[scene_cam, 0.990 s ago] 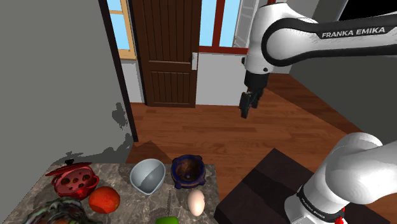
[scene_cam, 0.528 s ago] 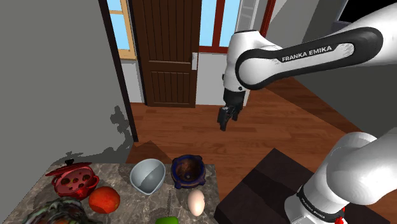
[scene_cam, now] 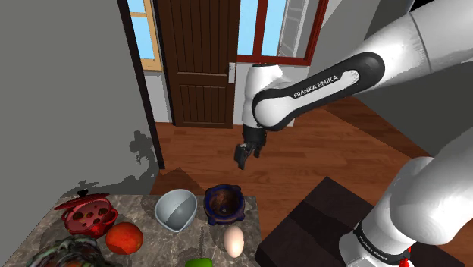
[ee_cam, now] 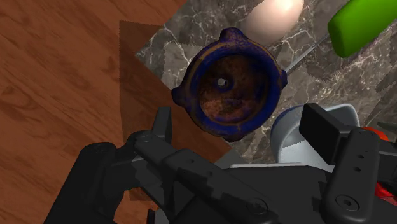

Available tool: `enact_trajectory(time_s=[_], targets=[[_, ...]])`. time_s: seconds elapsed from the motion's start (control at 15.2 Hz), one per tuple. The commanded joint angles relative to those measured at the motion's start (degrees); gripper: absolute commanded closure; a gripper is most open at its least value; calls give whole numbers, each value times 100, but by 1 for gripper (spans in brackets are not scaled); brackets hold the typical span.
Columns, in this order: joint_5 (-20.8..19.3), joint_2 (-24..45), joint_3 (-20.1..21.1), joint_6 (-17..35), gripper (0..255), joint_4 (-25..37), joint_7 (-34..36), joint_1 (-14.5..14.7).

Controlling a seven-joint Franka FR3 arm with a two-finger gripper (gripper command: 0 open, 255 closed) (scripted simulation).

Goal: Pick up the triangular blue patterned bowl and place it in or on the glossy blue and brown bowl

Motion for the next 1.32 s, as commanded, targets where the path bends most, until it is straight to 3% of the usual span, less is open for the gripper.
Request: enact_trajectory(time_s=[0.0,0.66,1.25], targets=[[-21,482,99,384,0,151,135,36],[-519,2719,252,1620,0,1363,888,372],[-921,4670,38,2060,0,3089,1390,957]])
